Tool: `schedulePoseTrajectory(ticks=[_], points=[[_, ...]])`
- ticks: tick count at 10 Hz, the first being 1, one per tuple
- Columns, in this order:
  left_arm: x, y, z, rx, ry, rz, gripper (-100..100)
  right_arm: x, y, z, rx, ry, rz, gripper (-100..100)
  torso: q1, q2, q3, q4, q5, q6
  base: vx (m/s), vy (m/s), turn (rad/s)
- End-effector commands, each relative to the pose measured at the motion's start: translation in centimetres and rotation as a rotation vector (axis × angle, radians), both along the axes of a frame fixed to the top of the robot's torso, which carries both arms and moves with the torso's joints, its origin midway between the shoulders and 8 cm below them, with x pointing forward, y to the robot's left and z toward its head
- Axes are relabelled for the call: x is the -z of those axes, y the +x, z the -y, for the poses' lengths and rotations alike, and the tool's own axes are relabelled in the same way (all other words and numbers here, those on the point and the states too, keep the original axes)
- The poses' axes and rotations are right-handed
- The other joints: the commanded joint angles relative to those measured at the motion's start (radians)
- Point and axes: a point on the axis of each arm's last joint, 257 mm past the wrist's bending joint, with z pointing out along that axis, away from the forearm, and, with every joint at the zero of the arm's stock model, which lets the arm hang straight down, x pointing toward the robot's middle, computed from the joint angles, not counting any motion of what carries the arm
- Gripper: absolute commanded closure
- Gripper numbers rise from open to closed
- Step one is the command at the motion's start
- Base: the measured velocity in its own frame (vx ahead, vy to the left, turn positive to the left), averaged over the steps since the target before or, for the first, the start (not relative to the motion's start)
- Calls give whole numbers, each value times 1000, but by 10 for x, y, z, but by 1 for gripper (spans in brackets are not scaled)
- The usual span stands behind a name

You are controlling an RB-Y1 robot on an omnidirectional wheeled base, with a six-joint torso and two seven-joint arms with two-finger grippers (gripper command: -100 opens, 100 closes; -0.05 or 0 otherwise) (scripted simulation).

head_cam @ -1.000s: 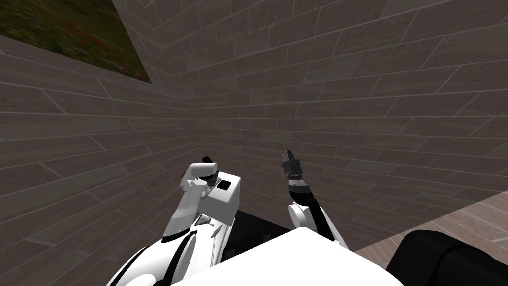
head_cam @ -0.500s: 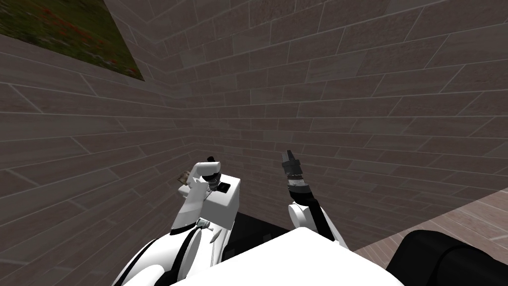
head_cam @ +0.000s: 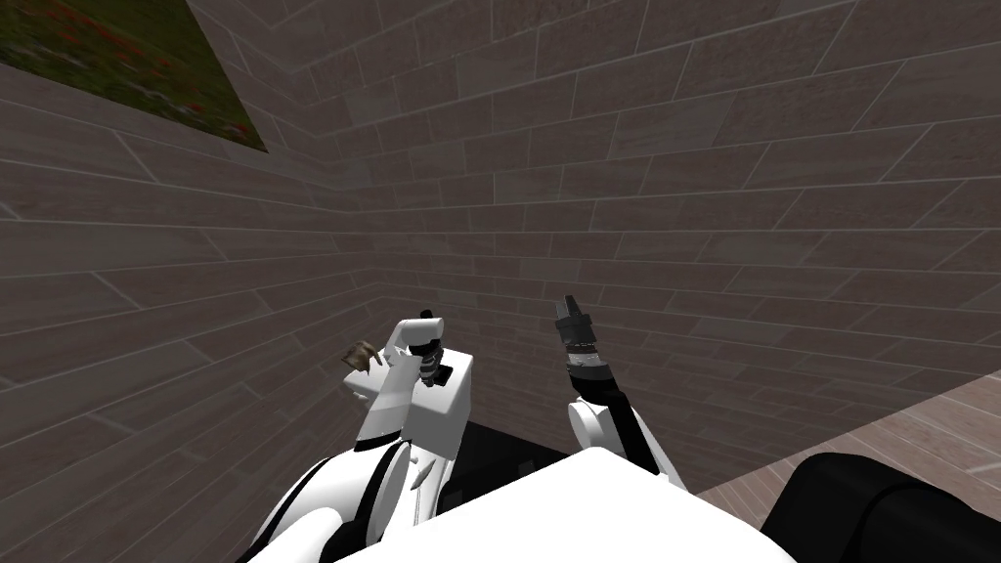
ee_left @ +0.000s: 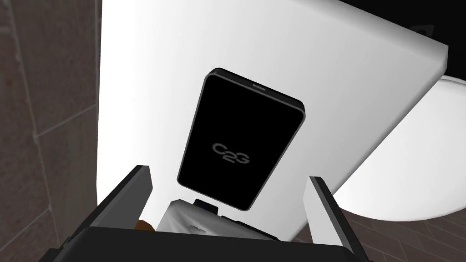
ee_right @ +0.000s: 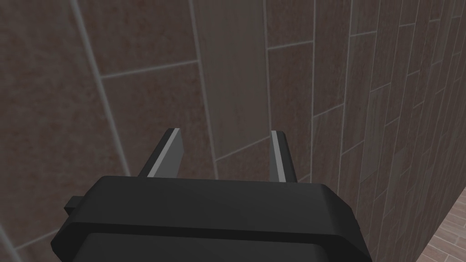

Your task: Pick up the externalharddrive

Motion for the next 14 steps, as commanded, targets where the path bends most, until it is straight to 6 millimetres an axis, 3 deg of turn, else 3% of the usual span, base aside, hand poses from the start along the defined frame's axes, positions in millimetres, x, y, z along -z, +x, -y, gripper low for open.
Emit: schedulePoseTrajectory(ticks=[1, 4, 5, 6, 7, 11, 12, 14], points=[[5, -11, 7, 9, -8, -38, -100, 0, 0, 0, 0, 0, 0, 0, 0, 0, 0, 0, 0, 0, 40, 5, -17], [16, -39, 39, 45, -46, -150, -100, 0, 0, 0, 0, 0, 0, 0, -1, 0, 0, 0, 0, 0, 53, -4, -31], [12, -34, 31, 39, -40, -130, -100, 0, 0, 0, 0, 0, 0, 0, -1, -1, 0, 0, 0, 0, 24, -5, -3], [13, -36, 32, 40, -41, -136, 0, 0, 0, 0, 0, 0, 0, 0, 0, 1, 0, 0, 0, 0, 0, 0, 0], [22, -35, 32, 40, -41, -135, -100, 0, 0, 0, 0, 0, 0, 0, 0, 2, 1, 0, 0, 0, 0, 0, 0], [34, -36, 32, 40, -41, -136, -100, 0, 0, 0, 0, 0, 0, 0, 0, 3, 2, 1, 0, 0, 0, 0, 0], [35, -35, 32, 40, -41, -134, 100, 0, 0, 0, 0, 0, 0, 0, 0, 3, 2, 1, 0, 0, 0, 0, 0], [35, -35, 32, 42, -41, -135, 100, 0, 0, 0, 0, 0, 0, 0, 0, 3, 1, 0, 0, -1, 0, 0, 0]])
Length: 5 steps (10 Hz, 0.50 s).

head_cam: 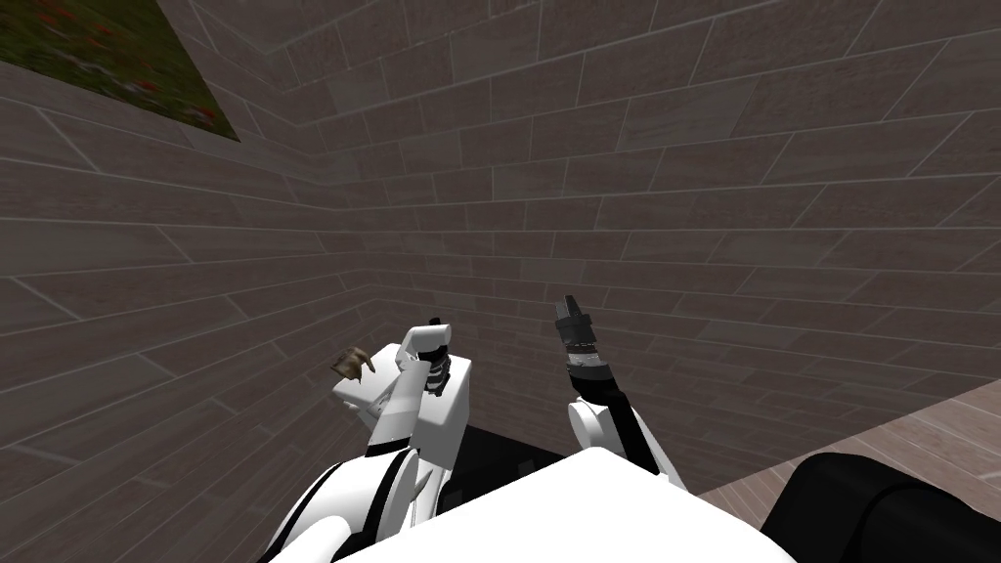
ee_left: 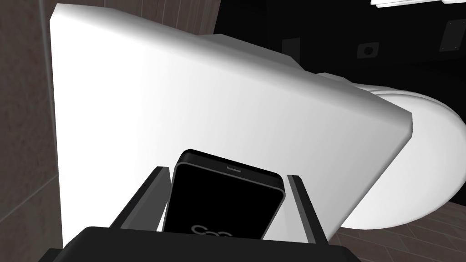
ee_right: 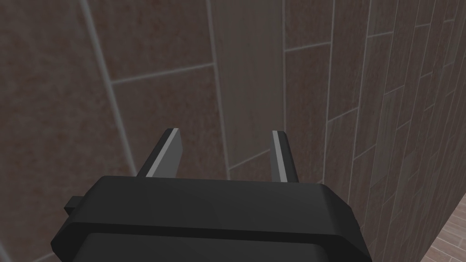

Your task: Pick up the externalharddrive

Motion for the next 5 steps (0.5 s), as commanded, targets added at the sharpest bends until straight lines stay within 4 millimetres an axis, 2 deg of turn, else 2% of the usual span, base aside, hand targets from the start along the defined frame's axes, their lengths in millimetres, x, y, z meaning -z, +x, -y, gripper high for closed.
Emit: schedulePoseTrajectory(ticks=[1, 2, 3, 4, 5], points=[[0, 0, 0, 0, 0, 0, 100, 0, 0, 0, 0, 0, 0, 0, 0, 0, 0, 0, 0, 0, 0, 0, 0], [0, 0, 0, 0, 0, 0, 100, 0, 0, 0, 0, 0, 0, 0, 0, 0, 0, 0, 0, 0, 0, 0, 0], [0, 0, 0, -1, 0, 0, 0, 0, 0, 0, 0, 0, 0, 0, 0, 0, 0, 0, 0, 0, 0, 0, 0], [-10, 0, 0, -1, 0, 0, 100, 0, 0, 0, 0, 0, 0, 0, 0, 0, 0, 0, 0, 0, 0, 0, 0], [-15, 0, 0, -1, 0, -1, 100, 0, 0, 0, 0, 0, 0, 0, 0, 0, 0, 1, 0, 0, 0, 0, 0]])
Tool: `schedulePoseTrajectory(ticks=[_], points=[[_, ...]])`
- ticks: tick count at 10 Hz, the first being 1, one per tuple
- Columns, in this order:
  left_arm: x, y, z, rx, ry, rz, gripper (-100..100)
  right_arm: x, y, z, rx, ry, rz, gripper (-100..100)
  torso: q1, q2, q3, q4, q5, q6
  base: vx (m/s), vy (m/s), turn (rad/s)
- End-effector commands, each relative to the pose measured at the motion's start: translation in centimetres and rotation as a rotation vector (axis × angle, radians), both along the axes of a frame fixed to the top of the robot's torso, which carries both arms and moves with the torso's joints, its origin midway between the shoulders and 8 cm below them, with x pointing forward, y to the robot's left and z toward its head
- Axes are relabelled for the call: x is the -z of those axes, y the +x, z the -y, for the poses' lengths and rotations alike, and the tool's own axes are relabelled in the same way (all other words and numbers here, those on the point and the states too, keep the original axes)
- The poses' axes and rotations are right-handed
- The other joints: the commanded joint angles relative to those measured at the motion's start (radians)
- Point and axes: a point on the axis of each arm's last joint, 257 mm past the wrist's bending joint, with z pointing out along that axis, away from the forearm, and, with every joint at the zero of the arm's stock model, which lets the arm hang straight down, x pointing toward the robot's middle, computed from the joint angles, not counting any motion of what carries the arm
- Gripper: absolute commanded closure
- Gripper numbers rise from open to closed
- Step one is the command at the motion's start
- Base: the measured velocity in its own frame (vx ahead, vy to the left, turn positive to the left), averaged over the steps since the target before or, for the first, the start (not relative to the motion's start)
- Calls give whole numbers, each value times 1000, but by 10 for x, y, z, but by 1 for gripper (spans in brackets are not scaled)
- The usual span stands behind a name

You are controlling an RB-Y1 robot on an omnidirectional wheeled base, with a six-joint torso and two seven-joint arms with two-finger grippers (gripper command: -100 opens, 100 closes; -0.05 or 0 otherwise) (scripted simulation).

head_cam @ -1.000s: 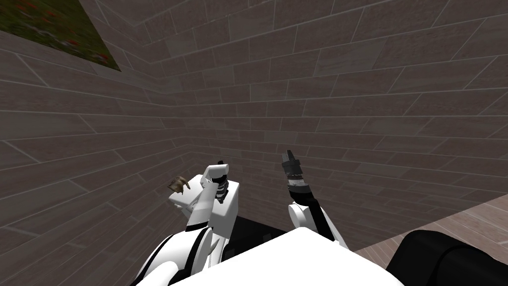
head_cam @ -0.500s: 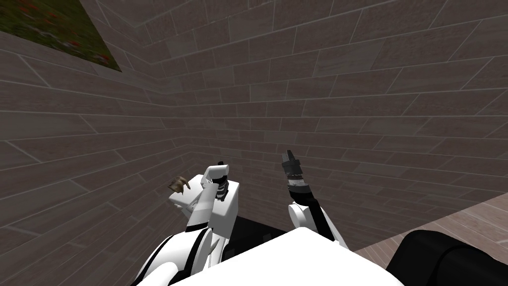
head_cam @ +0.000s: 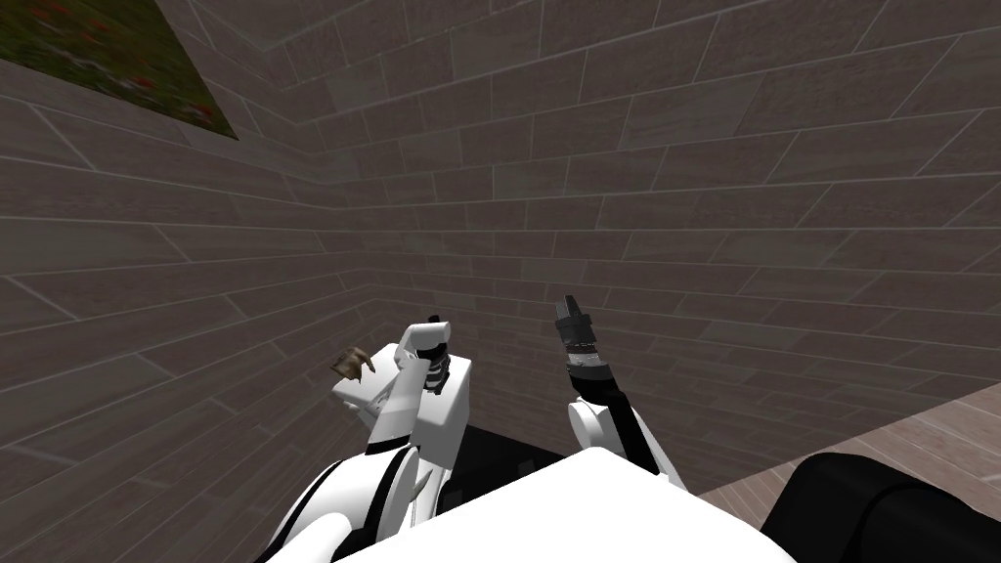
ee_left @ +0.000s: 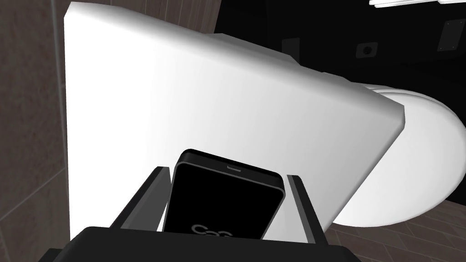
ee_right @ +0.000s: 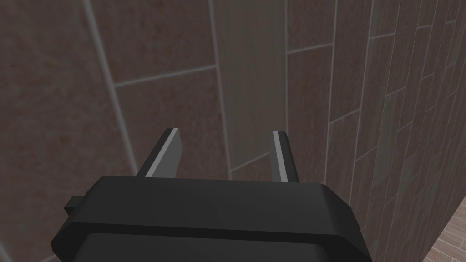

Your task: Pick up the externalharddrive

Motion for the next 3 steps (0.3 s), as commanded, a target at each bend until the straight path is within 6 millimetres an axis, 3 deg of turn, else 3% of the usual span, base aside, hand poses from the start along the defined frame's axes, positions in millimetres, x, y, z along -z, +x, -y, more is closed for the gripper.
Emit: schedulePoseTrajectory(ticks=[1, 2, 3], points=[[-8, 0, 1, 0, 0, -3, 100, 0, 0, 0, 0, 0, 0, 0, 0, 0, 0, 0, 0, 0, 0, 0, 0], [-5, -1, 0, 0, 0, -1, 100, 0, 0, 0, 0, 0, 0, 0, 0, 0, 0, 0, 0, 0, 0, 0, 0], [-5, -1, 0, 0, 1, -2, 0, 0, 0, 0, 0, 0, 0, 0, 0, 0, 0, 0, 0, 0, 0, 0, 0]])
